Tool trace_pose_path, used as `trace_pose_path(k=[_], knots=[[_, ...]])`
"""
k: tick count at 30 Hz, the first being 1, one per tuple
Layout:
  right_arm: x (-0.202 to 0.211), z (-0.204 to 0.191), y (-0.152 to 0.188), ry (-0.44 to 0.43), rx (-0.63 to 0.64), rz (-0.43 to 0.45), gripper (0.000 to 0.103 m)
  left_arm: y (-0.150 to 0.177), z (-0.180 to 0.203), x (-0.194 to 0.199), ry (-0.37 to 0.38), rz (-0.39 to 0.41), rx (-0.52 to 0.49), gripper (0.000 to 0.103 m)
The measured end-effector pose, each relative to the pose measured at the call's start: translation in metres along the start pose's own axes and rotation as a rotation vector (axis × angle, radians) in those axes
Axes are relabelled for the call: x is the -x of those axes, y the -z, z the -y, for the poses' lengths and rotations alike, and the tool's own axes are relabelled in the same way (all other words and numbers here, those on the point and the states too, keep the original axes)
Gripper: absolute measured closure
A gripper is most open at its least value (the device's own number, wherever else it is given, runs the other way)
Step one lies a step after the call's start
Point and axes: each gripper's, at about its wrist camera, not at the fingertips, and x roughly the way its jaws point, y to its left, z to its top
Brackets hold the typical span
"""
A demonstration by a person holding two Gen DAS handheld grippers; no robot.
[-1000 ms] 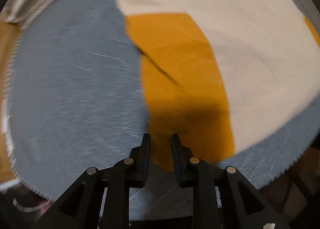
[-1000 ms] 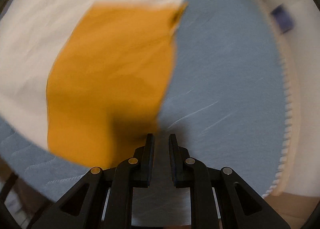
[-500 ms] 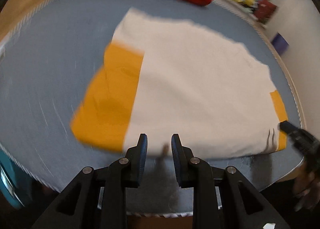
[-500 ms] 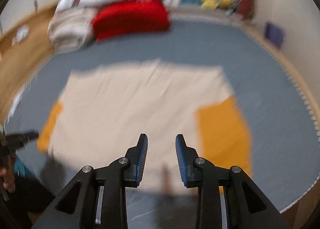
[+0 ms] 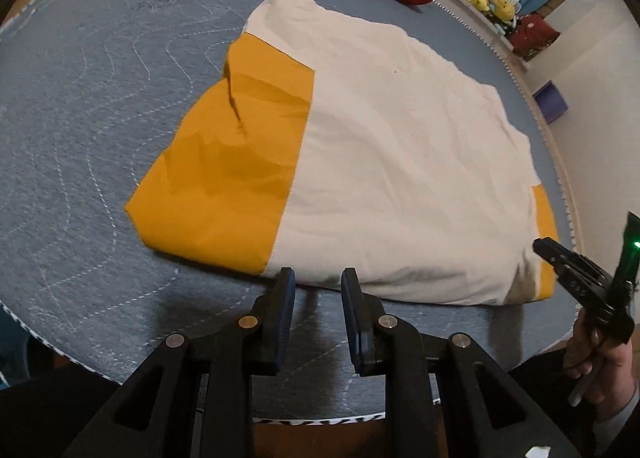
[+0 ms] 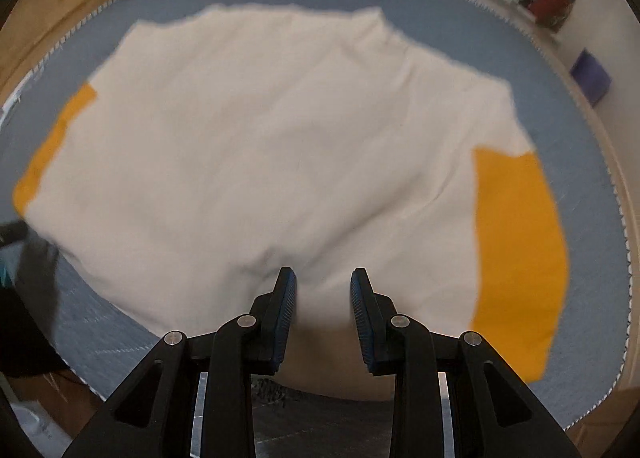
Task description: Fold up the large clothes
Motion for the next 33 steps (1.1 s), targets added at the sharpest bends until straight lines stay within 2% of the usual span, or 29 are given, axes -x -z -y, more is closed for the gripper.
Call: trace_pose_path(k=[3,6,7,12,16,18,20,25,33], knots=[[0.03,0.007,-0.001,0.003,-0.043,0.08,0.072,0.004,-0.008,-0.002,0.066,-0.015,0.064,0.082],[0.054,0.01,0.007,0.008,-0.069,0.131,0.072,0.008,-0.011,-0.004,0.084,-0.013,0.097,0.082],[0.054,0.003,-0.001,0.009,-0.074,0.138,0.072,0.008,-0.013,-0.003,0.087,-0.009,0.104,0.082],[0.07,-0.005,0.007,-0.007,-0.107,0.186,0.072,0.015,-0.028,-0.002,0.131,-0.004,0.184,0.081],[0.073,0.001,0.018,-0.011,-0.092,0.215,0.072,0.013,-0.045,-0.004,0.161,-0.01,0.27,0.073],[0.066,0.006,0.019,0.009,-0.098,0.181,0.072,0.014,-0.054,-0.005,0.186,-0.009,0.324,0.066],[0.068,0.015,0.016,-0.046,-0.151,0.196,0.072,0.014,-0.063,-0.006,0.196,-0.009,0.373,0.061],[0.064,0.021,0.009,-0.084,-0.178,0.191,0.072,0.015,-0.077,-0.014,0.214,-0.002,0.459,0.061],[0.05,0.017,0.006,-0.123,-0.161,0.158,0.072,0.011,-0.077,-0.031,0.247,0.03,0.512,0.059]])
